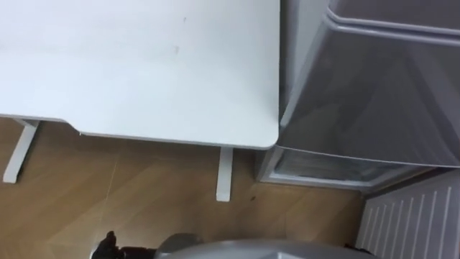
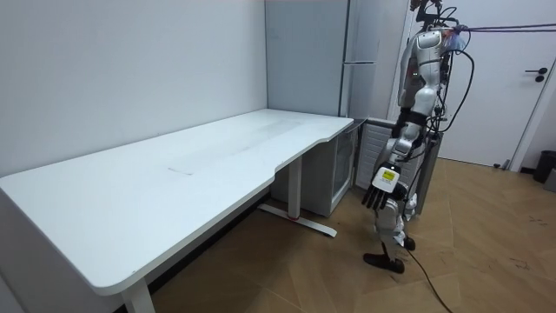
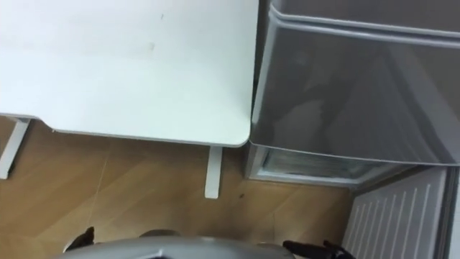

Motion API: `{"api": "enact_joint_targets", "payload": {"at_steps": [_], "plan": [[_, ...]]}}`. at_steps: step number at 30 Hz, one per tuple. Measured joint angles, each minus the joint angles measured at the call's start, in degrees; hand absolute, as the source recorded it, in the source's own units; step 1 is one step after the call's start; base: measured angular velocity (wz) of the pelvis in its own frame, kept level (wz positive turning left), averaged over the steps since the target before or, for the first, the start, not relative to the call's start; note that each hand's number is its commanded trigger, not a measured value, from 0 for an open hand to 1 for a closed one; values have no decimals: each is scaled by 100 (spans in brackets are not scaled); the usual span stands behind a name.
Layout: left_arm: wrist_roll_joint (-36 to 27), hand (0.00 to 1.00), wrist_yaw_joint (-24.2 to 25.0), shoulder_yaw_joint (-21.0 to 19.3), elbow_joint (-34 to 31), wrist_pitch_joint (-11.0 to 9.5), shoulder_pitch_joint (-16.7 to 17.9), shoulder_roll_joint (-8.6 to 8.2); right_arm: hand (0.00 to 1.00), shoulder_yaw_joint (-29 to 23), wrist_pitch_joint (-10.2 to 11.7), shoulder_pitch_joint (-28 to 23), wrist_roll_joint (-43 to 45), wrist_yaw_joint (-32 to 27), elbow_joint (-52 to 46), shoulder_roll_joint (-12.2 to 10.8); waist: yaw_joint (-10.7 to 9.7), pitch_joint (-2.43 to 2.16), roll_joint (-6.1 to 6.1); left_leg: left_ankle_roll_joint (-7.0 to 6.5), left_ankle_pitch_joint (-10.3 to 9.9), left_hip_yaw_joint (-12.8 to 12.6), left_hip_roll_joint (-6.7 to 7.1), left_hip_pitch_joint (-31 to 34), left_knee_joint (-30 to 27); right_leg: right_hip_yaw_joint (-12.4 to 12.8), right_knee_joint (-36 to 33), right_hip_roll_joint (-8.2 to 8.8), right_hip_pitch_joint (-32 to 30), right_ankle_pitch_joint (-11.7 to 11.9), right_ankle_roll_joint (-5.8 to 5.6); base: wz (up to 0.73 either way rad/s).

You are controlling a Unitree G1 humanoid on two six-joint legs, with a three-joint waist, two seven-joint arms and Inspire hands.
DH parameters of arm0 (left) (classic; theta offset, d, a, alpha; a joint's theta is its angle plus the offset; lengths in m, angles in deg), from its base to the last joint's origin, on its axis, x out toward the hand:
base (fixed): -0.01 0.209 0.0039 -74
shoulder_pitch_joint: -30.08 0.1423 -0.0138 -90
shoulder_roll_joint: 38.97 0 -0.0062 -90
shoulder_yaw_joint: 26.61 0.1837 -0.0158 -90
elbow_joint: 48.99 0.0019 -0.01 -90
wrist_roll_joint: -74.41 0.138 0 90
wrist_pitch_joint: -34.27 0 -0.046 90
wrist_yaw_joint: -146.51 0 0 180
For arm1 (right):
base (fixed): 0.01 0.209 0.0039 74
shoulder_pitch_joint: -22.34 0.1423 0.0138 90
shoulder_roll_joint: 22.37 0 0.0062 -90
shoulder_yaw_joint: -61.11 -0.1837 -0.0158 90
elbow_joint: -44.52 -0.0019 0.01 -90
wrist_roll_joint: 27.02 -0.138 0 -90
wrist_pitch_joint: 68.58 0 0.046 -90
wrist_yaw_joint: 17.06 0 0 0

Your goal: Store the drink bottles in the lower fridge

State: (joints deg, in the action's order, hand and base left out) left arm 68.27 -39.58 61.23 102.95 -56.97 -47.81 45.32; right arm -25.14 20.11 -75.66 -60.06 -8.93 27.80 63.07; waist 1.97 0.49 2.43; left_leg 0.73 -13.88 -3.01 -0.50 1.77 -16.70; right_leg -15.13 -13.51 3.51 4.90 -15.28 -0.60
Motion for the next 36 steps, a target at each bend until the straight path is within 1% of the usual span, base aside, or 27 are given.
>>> {"api": "enact_joint_targets", "payload": {"at_steps": [1, 2, 4, 6, 7, 8, 9, 10, 12, 13, 14, 15, 17, 18, 20, 21, 22, 24, 25, 27, 28, 30, 31, 33, 34, 35, 36], "plan": [[0, 0, 0, -1, 0, 0, -3, -1, 0, 0, 0, 2, 3, -20, 0, 0, -1, -2, -4, 0, 0, -47, -8, -40, 22, 74, -1, -6, 7, 4, -1, -20], [1, 0, 2, -1, 0, 0, -1, -2, 0, -19, 0, 2, 27, -66, 0, 0, -23, 7, 17, 0, 0, -80, -11, -56, 42, 90, -2, -7, 8, 5, -2, -16], [4, 0, 4, -5, 6, 0, -8, -1, 0, -95, -1, 8, 83, -125, -25, 1, -44, 1, 10, -1, 1, -98, -10, -66, 50, 110, 4, -6, 5, 13, -7, -9], [11, 0, 4, -25, -2, -2, 0, -4, 0, -258, -1, 5, 85, -169, -43, 2, -46, -3, 23, -5, 10, -164, -11, -146, 120, 189, 2, -5, 14, 15, -9, -17], [13, 0, 14, -127, -2, -4, 41, -19, 0, -440, -3, -31, 79, -188, -185, 2, -62, -9, 38, -6, 9, -177, -11, -168, 125, 233, 1, -3, 16, 16, -10, -17], [21, 0, 16, -248, -3, -5, 53, -20, 0, -581, 3, -52, 94, -198, -352, 8, -95, 0, 99, -6, 10, -229, -16, -194, 127, 250, 0, -2, 11, 17, -12, -17], [30, 0, 17, -305, -3, -4, 63, -14, 0, -656, -1, -45, 122, -210, -425, 14, -99, -6, 80, -6, 10, -262, -26, -207, 133, 287, 0, -8, 1, 18, -10, -24], [75, 0, 24, -446, -5, -5, 72, -11, 0, -839, -10, -8, 243, -246, -627, 42, -162, -18, 109, -7, 8, -320, -43, -227, 143, 367, -1, -20, -10, 29, -9, -26], [116, 0, 25, -503, -3, -4, 98, 37, 0, -1071, 32, 4, 405, -351, -1037, 104, -247, -13, 118, -7, 8, -365, -56, -267, 168, 416, 16, -37, -3, 49, -10, -19], [206, 0, 21, -582, -5, -4, 90, 64, 0, -1200, 73, 9, 469, -440, -1242, 143, -278, -16, 126, -6, 8, -413, -67, -297, 187, 444, 52, -50, 11, 66, -4, -16], [259, 0, 21, -665, -5, -2, 80, 75, 0, -1299, 62, 51, 707, -530, -1507, 207, -330, -22, 154, -4, 9, -457, -80, -315, 199, 505, 68, -61, 6, 85, 2, -24], [265, 0, 23, -726, -1, 0, 70, 75, 0, -1495, 57, 77, 972, -648, -1771, 245, -343, -20, 152, -4, 9, -501, -89, -338, 205, 566, 76, -69, -1, 100, 4, -23], [327, 0, 27, -847, -12, 0, 19, 76, 0, -1717, 97, 82, 1179, -873, -2117, 319, -384, -24, 165, -6, 9, -542, -90, -349, 205, 590, 89, -70, -1, 117, -6, -15], [408, 0, 23, -889, -99, 15, -1, 88, 0, -1843, 32, 14, 1407, -1024, -2547, 340, -423, -25, 198, -7, 8, -570, -90, -347, 207, 649, 81, -69, -24, 119, -10, -10], [479, 0, 24, -882, -140, 23, 9, 135, 0, -1888, 2, -66, 1604, -1191, -3359, 379, -504, -21, 227, -7, 9, -627, -90, -360, 222, 712, 74, -70, -43, 124, -17, -15], [544, 0, 24, -881, -139, 32, 4, 150, 0, -1891, 19, -76, 1622, -1244, -3550, 397, -531, -27, 243, -7, 9, -647, -91, -368, 223, 717, 76, -73, -47, 125, -20, -18], [646, 0, 25, -883, -141, 37, -19, 168, 0, -1909, 57, -140, 1683, -1347, -3895, 437, -562, -28, 291, -8, 8, -664, -89, -386, 227, 736, 87, -71, -47, 127, -22, -16], [684, 0, 24, -884, -148, 37, -104, 176, 0, -1974, 46, -270, 1748, -1506, -4514, 463, -563, -50, 336, -10, 7, -757, -97, -389, 258, 848, 88, -75, -106, 127, -24, -22], [685, 0, 26, -884, -143, 49, -128, 174, 0, -2059, 49, -271, 1784, -1605, -4843, 468, -592, -60, 336, -14, 10, -812, -98, -427, 325, 907, 92, -86, -130, 134, -35, -29], [684, 0, 26, -886, -130, 101, -85, 174, 0, -2325, 79, -242, 1951, -1875, -5168, 477, -643, -69, 357, -24, 5, -889, -98, -447, 339, 1031, 87, -90, -154, 146, -50, -25], [677, 0, 27, -885, -142, 110, -60, 171, 0, -2386, 79, -242, 1994, -1946, -5221, 491, -648, -71, 368, -24, 4, -904, -99, -449, 344, 1046, 81, -92, -160, 156, -54, -18], [672, 0, 43, -880, -264, 140, 23, 153, 0, -2554, 75, -258, 2012, -2083, -5438, 518, -684, -72, 369, -24, 5, -932, -101, -450, 368, 1107, 86, -97, -185, 187, -61, -17], [678, 0, 62, -879, -295, 154, 74, 152, 0, -2611, 74, -270, 2019, -2193, -5612, 532, -727, -72, 353, -24, 5, -935, -100, -465, 370, 1170, 88, -101, -188, 202, -64, -19], [679, 0, 63, -882, -298, 189, 116, 152, 0, -2702, 75, -283, 2053, -2333, -5815, 540, -809, -74, 319, -24, 5, -933, -93, -501, 410, 1213, 91, -103, -188, 204, -66, -14], [679, 0, 66, -883, -300, 225, 117, 152, 0, -2766, 75, -307, 2099, -2448, -5893, 541, -826, -77, 298, -24, 5, -940, -91, -523, 428, 1247, 91, -106, -188, 206, -68, -14], [682, 0, 68, -882, -301, 246, 126, 145, 0, -2803, 72, -377, 2169, -2575, -5995, 544, -823, -91, 270, -24, 5, -949, -91, -562, 471, 1285, 91, -116, -188, 206, -68, -19], [682, 0, 68, -882, -302, 260, 142, 134, 0, -2819, 72, -463, 2217, -2687, -6135, 544, -837, -89, 225, -25, 6, -950, -90, -608, 522, 1321, 90, -127, -184, 207, -67, -18]]}}
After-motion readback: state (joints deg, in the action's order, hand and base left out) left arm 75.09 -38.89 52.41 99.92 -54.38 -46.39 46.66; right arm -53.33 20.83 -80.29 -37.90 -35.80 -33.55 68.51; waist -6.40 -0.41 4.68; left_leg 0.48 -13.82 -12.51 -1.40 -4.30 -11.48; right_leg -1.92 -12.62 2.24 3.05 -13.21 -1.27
